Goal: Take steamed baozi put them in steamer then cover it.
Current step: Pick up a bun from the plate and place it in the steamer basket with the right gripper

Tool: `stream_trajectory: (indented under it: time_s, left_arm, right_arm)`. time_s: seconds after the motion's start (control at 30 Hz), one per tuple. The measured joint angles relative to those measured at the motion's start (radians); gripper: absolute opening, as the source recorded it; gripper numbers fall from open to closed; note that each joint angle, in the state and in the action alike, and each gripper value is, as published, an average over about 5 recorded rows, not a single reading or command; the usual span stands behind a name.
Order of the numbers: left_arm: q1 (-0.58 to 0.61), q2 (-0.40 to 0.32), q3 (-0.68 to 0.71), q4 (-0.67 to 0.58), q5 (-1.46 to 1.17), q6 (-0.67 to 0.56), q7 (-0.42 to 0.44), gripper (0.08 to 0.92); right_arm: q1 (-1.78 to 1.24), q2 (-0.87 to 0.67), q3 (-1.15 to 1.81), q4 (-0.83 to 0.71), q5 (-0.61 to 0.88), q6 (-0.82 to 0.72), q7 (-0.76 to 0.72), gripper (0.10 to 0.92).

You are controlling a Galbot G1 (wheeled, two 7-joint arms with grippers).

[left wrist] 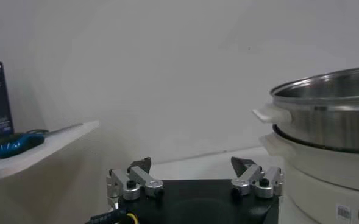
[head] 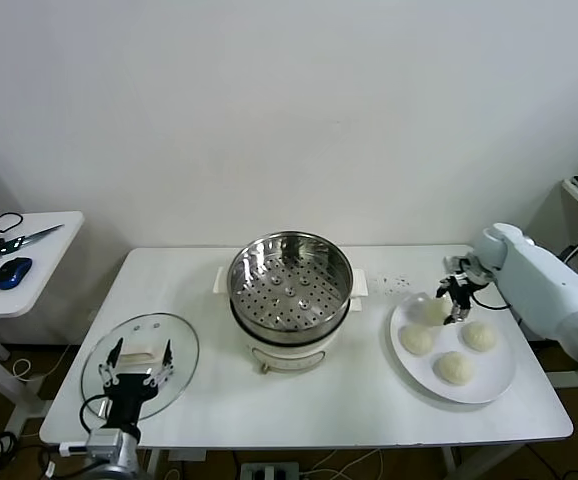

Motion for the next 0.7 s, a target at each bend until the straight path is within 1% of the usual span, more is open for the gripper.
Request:
stream_trajectory:
  time_s: [0.17, 0.37, 0.57, 0.7]
  left_arm:
    - [0.003, 0.007, -0.001, -0.005, 0.0, 0.004, 0.0, 0.823]
    - [0.009, 0.01, 0.005, -0.014, -0.001, 0.016, -0.01, 0.823]
    - [0.01, 0.011, 0.012, -0.02, 0.0, 0.023, -0.014, 0.823]
    - [0.009, 0.019, 0.016, -0.027, 0.0, 0.033, -0.012, 0.823]
  right_arm:
    - [0.101, -0.011, -0.105, 0.064, 0.077, 0.026, -0.018, 0.704]
    - [0.263, 0.011, -0.24, 0.128, 0.151, 0.076, -0.044, 0.704]
    - [0.418, 0.075, -0.342, 0.189, 0.183, 0.144, -0.065, 0.704]
    - [0.483, 0.135, -0.384, 0.227, 0.176, 0.195, -0.07, 0.704]
